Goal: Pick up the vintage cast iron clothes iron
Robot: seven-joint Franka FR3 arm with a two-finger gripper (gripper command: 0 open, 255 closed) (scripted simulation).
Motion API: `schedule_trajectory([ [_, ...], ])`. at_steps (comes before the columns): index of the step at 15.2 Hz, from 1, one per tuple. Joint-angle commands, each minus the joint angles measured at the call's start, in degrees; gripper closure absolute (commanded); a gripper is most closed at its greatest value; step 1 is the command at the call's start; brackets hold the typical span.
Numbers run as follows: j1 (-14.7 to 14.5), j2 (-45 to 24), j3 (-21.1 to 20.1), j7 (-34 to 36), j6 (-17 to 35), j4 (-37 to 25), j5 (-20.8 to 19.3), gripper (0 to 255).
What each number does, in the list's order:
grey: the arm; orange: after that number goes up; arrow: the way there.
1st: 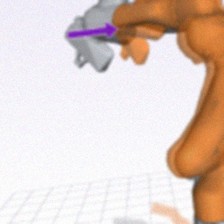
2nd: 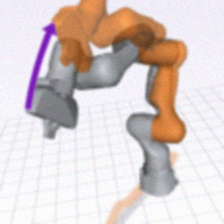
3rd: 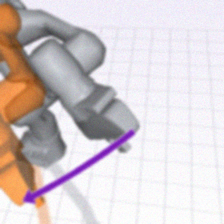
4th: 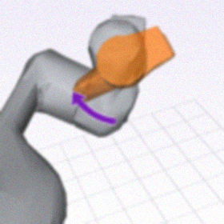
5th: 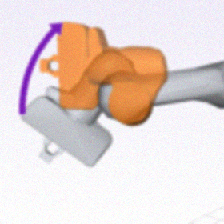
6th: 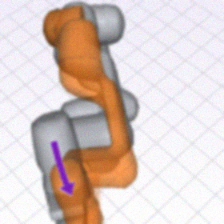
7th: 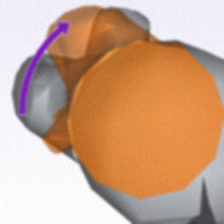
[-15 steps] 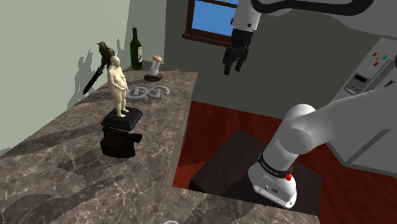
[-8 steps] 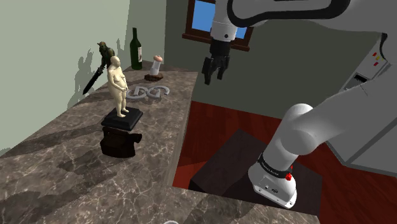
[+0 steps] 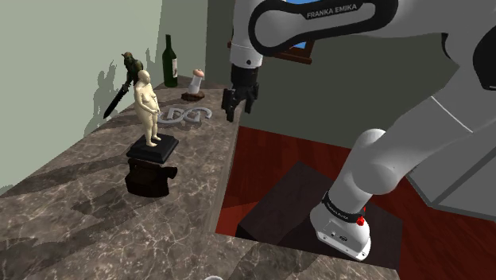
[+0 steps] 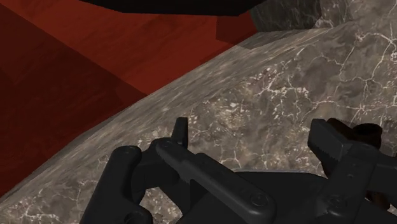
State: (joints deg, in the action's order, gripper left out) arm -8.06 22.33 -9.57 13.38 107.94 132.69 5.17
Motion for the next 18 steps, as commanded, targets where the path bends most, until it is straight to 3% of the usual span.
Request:
schedule_trajectory([
  [1,-0.7,-4.0,-1.7,1.7,2.7,-1.5,0.0,0],
  [9,-3.3,-19.0,-7.2,8.8,9.5,-9.5,-2.8,0],
  [18,-8.3,-37.5,-10.1,17.3,12.8,-23.7,-10.1,0],
])
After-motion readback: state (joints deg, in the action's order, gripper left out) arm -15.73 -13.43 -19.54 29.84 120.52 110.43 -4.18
